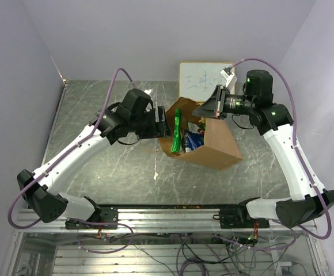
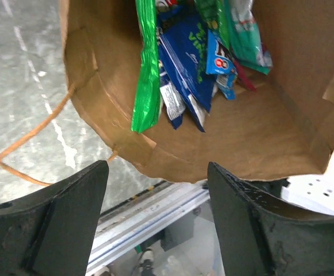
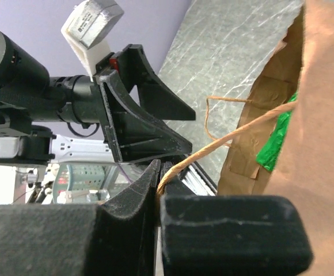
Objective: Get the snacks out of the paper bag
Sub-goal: Adjust the paper bag at the center of the board.
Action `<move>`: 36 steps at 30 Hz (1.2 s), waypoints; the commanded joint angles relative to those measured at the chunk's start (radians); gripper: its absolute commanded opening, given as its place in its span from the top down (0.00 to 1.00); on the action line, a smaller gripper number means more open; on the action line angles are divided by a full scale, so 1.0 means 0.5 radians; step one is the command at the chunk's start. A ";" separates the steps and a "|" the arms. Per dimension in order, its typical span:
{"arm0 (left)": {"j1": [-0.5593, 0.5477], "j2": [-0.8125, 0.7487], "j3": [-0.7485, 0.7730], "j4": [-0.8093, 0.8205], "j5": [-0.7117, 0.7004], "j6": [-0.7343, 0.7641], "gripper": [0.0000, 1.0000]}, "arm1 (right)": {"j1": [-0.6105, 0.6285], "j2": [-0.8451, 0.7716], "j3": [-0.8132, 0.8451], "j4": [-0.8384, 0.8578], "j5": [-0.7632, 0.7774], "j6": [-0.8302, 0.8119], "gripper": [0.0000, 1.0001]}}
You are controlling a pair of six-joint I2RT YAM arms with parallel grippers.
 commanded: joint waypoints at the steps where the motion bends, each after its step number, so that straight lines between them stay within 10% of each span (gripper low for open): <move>1: 0.106 -0.022 0.143 -0.236 -0.247 0.202 0.17 | 0.018 -0.037 0.164 -0.123 0.143 -0.078 1.00; 4: 0.300 0.019 0.074 -0.247 -0.104 0.229 0.00 | 0.018 0.044 0.337 -0.398 0.213 -0.261 1.00; 13: 0.328 0.266 -0.021 -0.065 0.373 0.248 0.00 | 0.018 0.137 0.526 -0.750 0.294 -0.569 1.00; 26: 0.209 0.272 -0.309 0.148 0.744 0.104 0.64 | 0.018 0.443 1.060 -1.225 1.098 -0.981 1.00; 29: 0.125 0.348 -0.271 0.234 0.810 0.041 0.92 | 0.020 0.499 1.179 -1.222 1.363 -1.105 1.00; 36: -0.041 0.608 -0.016 0.473 0.890 -0.115 0.93 | 0.019 0.510 1.410 -0.884 1.875 -1.502 1.00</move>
